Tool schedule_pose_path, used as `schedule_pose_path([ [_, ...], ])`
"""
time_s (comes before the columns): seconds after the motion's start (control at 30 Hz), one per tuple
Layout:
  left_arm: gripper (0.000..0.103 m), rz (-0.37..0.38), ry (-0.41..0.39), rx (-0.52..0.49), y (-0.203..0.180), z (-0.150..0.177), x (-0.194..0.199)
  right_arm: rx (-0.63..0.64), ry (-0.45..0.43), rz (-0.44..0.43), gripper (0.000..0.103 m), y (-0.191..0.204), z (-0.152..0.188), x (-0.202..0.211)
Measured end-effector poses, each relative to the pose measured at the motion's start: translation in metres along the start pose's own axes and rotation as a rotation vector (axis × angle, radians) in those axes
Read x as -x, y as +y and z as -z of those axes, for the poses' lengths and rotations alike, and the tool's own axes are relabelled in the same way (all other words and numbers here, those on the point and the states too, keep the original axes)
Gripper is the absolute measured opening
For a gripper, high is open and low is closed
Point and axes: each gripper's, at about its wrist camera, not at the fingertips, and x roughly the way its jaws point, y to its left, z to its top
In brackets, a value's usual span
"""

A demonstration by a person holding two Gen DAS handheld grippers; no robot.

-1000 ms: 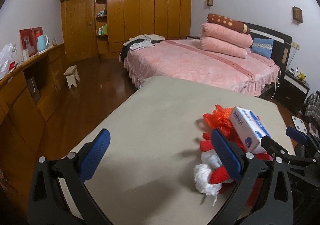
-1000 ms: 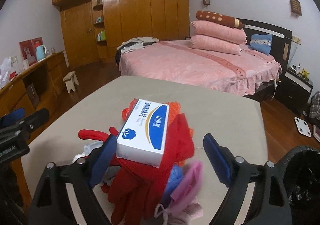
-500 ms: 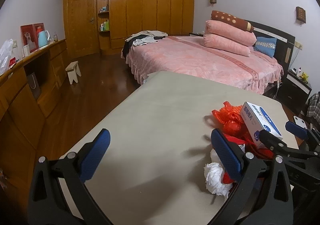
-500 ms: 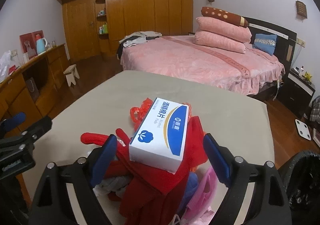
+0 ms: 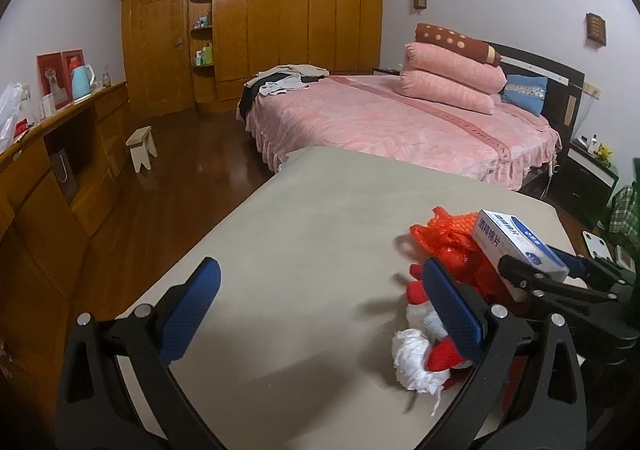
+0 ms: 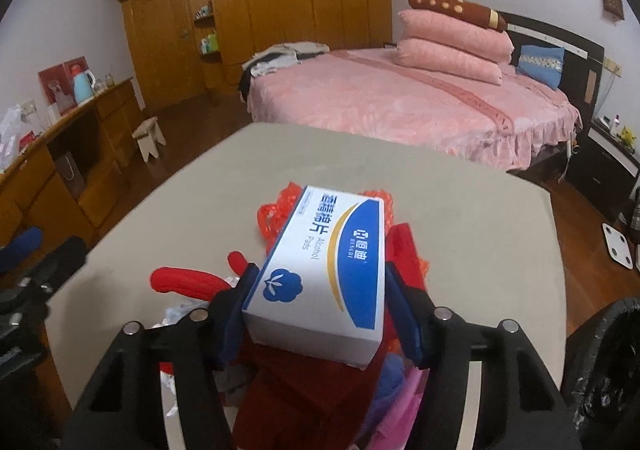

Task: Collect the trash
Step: 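Grasp the red glove with the left tool while the right tool holds the tissue box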

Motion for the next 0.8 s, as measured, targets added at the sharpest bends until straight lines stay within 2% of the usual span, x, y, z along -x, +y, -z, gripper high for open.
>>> schedule_pose_path([
  [0.37, 0.098, 0.064, -0.008, -0.04, -0.039, 0.007, 0.019, -0.061, -0.075, -0.024, 0.06, -0.047, 0.006, 0.061],
  [0.53, 0.092, 0.104, 0.007, -0.057, -0.062, 0.019, 0.021, -0.071, -0.085, 0.022, 0.06, -0.069, 0.018, 0.081],
  [0.67, 0.082, 0.153, 0.03, -0.083, -0.087, 0.027, 0.018, -0.083, -0.073, 0.049, 0.06, -0.084, 0.03, 0.085],
  [0.8, 0.08, 0.18, 0.034, -0.11, -0.108, 0.032, 0.011, -0.099, -0.066, 0.058, 0.06, -0.095, 0.037, 0.084],
])
